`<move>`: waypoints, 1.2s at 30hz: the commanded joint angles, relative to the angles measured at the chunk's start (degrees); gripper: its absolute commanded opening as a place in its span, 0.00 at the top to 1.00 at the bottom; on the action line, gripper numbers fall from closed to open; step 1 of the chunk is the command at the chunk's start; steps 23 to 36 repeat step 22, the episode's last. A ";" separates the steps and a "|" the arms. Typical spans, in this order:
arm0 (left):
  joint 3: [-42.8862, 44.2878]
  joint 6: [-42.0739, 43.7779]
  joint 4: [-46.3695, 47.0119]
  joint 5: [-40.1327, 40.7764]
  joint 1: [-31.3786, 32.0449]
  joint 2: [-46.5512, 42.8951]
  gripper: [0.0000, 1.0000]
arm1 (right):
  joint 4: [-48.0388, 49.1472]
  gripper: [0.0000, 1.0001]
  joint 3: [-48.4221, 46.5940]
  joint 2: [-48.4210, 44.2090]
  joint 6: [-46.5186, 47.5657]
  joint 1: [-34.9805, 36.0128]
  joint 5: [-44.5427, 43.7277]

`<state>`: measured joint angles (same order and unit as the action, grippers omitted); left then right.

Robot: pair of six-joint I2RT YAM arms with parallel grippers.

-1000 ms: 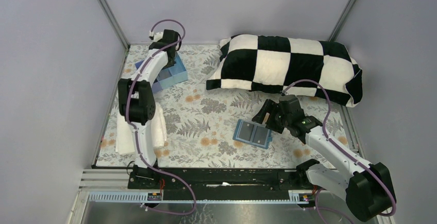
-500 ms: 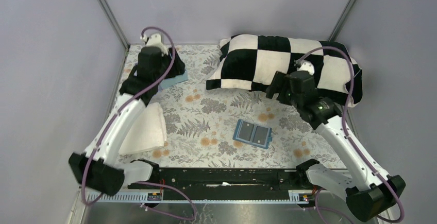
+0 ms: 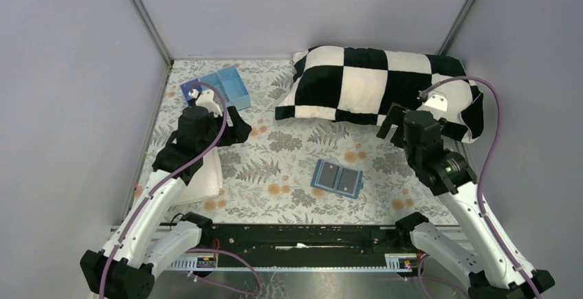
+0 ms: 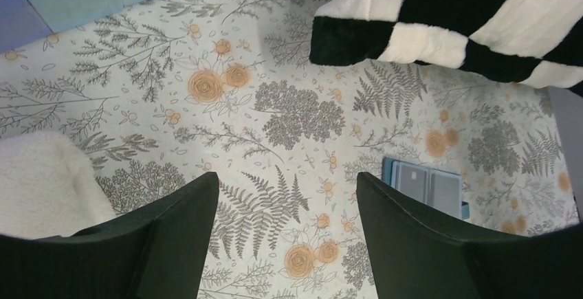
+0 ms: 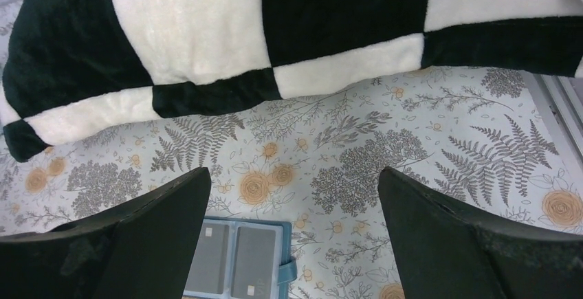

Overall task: Take the credit cards out of the card holder
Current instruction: Reset both arms

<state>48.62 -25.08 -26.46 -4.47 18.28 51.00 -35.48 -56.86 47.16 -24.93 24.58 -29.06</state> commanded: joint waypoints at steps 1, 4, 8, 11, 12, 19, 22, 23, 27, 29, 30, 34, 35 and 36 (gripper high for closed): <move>1.57 -0.97 2.99 -0.62 -0.01 -0.94 0.22 | 1.63 0.00 2.06 -5.34 -1.43 -0.08 -2.41; 1.96 -1.59 2.69 0.44 0.00 -0.63 0.22 | 3.07 0.00 3.45 -7.44 0.15 -0.06 -0.47; 1.78 -2.89 2.84 2.63 0.00 -0.67 0.20 | 2.95 0.00 4.55 -8.21 -0.79 -0.06 -1.82; 2.23 -3.59 2.66 4.23 0.00 -0.75 0.20 | 3.82 0.00 5.89 -9.20 -1.94 -0.06 -1.52; 2.89 -4.08 2.33 4.26 0.00 -0.61 0.20 | 4.47 0.00 6.68 -9.79 -2.23 -0.06 -1.61; 7.76 -8.21 0.70 2.20 -0.02 2.45 0.18 | 7.94 0.00 10.69 -14.30 -3.59 -0.07 -2.18; 8.53 -8.84 0.96 3.48 -0.09 3.37 0.17 | 6.18 0.00 9.94 -12.79 -4.70 -0.06 -3.17; 8.53 -8.84 0.96 3.48 -0.09 3.37 0.17 | 6.18 0.00 9.94 -12.79 -4.70 -0.06 -3.17; 8.53 -8.84 0.96 3.48 -0.09 3.37 0.17 | 6.18 0.00 9.94 -12.79 -4.70 -0.06 -3.17; 8.53 -8.84 0.96 3.48 -0.09 3.37 0.17 | 6.18 0.00 9.94 -12.79 -4.70 -0.06 -3.17; 8.53 -8.84 0.96 3.48 -0.09 3.37 0.17 | 6.18 0.00 9.94 -12.79 -4.70 -0.06 -3.17; 8.53 -8.84 0.96 3.48 -0.09 3.37 0.17 | 6.18 0.00 9.94 -12.79 -4.70 -0.06 -3.17; 8.53 -8.84 0.96 3.48 -0.09 3.37 0.17 | 6.18 0.00 9.94 -12.79 -4.70 -0.06 -3.17; 8.53 -8.84 0.96 3.48 -0.09 3.37 0.17 | 6.18 0.00 9.94 -12.79 -4.70 -0.06 -3.17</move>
